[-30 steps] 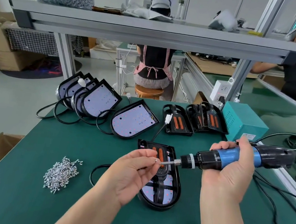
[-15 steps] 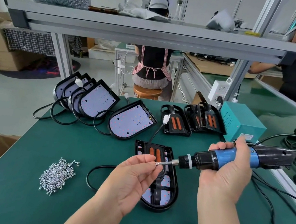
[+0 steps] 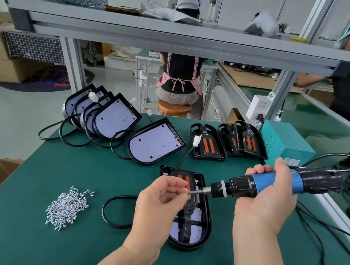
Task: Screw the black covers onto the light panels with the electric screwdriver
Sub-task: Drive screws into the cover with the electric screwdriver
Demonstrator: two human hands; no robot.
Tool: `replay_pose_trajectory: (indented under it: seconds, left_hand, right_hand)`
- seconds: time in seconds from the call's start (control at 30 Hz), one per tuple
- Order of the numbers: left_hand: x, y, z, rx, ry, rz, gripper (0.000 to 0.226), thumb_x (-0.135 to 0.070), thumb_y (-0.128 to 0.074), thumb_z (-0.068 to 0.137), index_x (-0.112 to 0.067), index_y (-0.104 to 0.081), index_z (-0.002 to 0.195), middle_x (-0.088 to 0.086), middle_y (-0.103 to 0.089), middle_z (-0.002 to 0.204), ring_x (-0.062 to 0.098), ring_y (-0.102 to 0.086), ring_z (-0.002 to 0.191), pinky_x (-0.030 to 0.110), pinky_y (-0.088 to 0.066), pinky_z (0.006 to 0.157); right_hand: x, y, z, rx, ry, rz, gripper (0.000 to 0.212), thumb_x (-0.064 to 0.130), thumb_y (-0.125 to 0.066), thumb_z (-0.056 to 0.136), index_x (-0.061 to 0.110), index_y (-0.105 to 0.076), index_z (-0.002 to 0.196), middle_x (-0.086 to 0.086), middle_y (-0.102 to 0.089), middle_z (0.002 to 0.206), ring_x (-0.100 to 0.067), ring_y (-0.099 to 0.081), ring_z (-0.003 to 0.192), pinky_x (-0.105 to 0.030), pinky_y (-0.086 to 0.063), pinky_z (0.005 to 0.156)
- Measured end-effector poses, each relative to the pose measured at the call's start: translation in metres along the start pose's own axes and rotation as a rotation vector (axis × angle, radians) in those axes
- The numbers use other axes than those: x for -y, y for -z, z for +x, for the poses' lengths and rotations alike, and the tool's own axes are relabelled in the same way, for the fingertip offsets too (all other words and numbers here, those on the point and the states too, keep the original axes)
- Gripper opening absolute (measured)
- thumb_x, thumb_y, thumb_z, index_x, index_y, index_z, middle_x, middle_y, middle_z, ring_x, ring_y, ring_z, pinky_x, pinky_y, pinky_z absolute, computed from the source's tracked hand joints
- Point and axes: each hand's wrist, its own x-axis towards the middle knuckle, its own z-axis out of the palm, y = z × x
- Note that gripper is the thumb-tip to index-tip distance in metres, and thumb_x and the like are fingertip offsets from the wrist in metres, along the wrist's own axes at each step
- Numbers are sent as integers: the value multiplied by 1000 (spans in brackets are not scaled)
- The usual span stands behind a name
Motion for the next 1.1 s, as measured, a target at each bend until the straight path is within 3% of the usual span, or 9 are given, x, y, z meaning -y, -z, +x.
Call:
replay_pose_trajectory:
  seconds: [0.07, 0.13, 0.27, 0.37, 0.5, 0.6, 0.8, 1.1]
  left_hand:
    - [0, 3, 3, 42, -33, 99, 31, 9, -68, 84, -20, -74, 92, -2, -77, 89, 12, -70, 85, 16, -53, 76]
    - [1, 8, 6, 60, -66, 212, 35, 3, -70, 85, -29, -73, 97, -12, -76, 95, 8, -68, 89, 16, -51, 79]
    - [5, 21, 18, -99, -195, 531, 33, -19, -72, 83, -42, -66, 107, -27, -62, 108, 1, -53, 106, 22, -43, 90]
    - [8, 26, 35, -75, -51, 730, 61, -42, -75, 79, -31, -47, 131, -12, -42, 122, 16, -47, 116, 31, -41, 93]
    - [17, 18, 48, 102, 165, 941, 105, -64, -74, 71, -17, -21, 149, 9, -52, 135, 29, -52, 121, 33, -41, 88]
    - [22, 16, 52, 104, 204, 954, 111, -63, -76, 70, -13, -17, 150, 10, -56, 133, 30, -53, 120, 32, -41, 85]
    - [22, 15, 52, 85, 181, 894, 93, -59, -79, 68, -19, -30, 137, -1, -62, 111, 29, -59, 105, 42, -51, 92]
    - [22, 15, 50, 66, 167, 872, 99, -58, -79, 69, -19, -27, 144, 1, -63, 114, 28, -59, 106, 41, -51, 92]
  right_hand:
    - [1, -1, 3, 3, 37, -32, 15, 17, -53, 106, 10, -46, 118, -12, -49, 104, -3, -55, 65, -12, -48, 66]
    - [4, -5, 10, -24, 47, -37, 12, 13, -61, 101, 10, -51, 107, -6, -53, 84, -8, -53, 59, -20, -49, 61]
    - [6, -5, 20, -16, 102, -28, 17, 9, -70, 90, 12, -54, 96, 1, -53, 67, -15, -53, 56, -28, -50, 59]
    - [7, 0, 26, 116, 183, -168, 17, 11, -70, 86, 14, -54, 89, 2, -54, 65, -18, -51, 54, -29, -49, 57]
    - [-1, 0, 25, 256, 177, -316, 17, 7, -69, 87, 14, -54, 87, 1, -54, 62, -18, -51, 51, -26, -47, 53]
    - [-11, -2, 21, 317, 163, -398, 15, 9, -70, 85, 12, -55, 87, 2, -56, 59, -17, -52, 49, -26, -48, 51]
    - [-20, -5, 22, 355, 153, -445, 21, 16, -72, 80, 10, -56, 94, 2, -56, 59, -18, -53, 48, -26, -50, 53]
    - [-28, -4, 24, 377, 135, -461, 21, 16, -73, 80, 12, -56, 93, 1, -57, 59, -18, -53, 48, -28, -50, 53]
